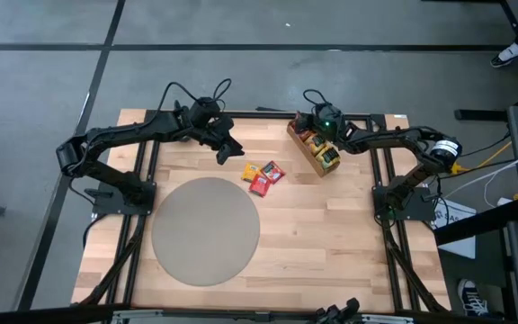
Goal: Pick & Place Tea
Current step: Put the red tea bag into the top section of the wooden organizer
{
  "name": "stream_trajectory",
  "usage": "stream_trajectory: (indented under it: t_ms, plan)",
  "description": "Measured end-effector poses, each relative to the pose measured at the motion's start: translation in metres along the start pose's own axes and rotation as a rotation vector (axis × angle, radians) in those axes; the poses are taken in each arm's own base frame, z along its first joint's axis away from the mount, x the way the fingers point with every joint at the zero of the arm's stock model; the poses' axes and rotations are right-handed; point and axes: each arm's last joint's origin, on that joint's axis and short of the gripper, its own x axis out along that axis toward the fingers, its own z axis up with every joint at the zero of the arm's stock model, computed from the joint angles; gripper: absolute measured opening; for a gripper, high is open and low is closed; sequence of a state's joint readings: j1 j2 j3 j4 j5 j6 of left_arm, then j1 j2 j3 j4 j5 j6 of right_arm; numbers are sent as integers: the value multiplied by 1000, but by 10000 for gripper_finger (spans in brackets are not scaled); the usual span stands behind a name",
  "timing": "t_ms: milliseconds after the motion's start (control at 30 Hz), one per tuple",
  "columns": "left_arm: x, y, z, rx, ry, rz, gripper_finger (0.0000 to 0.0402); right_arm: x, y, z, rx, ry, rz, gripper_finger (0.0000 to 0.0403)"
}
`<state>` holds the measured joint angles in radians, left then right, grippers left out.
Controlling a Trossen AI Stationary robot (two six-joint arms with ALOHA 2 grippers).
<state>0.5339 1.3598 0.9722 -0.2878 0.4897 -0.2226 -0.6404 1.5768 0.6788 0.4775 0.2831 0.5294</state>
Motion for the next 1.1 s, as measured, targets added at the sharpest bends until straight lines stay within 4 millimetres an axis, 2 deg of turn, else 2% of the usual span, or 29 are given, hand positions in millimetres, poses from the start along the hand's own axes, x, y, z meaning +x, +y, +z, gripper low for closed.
stream_trajectory:
  t_ms: [100, 333, 667, 1100]
  plan:
    - [0, 0, 0, 0, 0, -1, 157, -2, 0, -4, 23, -25, -20, 1]
    - [0, 0, 0, 16, 0, 1, 157, -12, -17, -23, 117, -107, -19, 1]
    - [0, 0, 0, 27, -1, 1, 157, -15, -20, -27, 118, -122, -17, 1]
    - [0, 0, 0, 27, -1, 1, 157, -15, -21, -27, 92, -121, -23, 74]
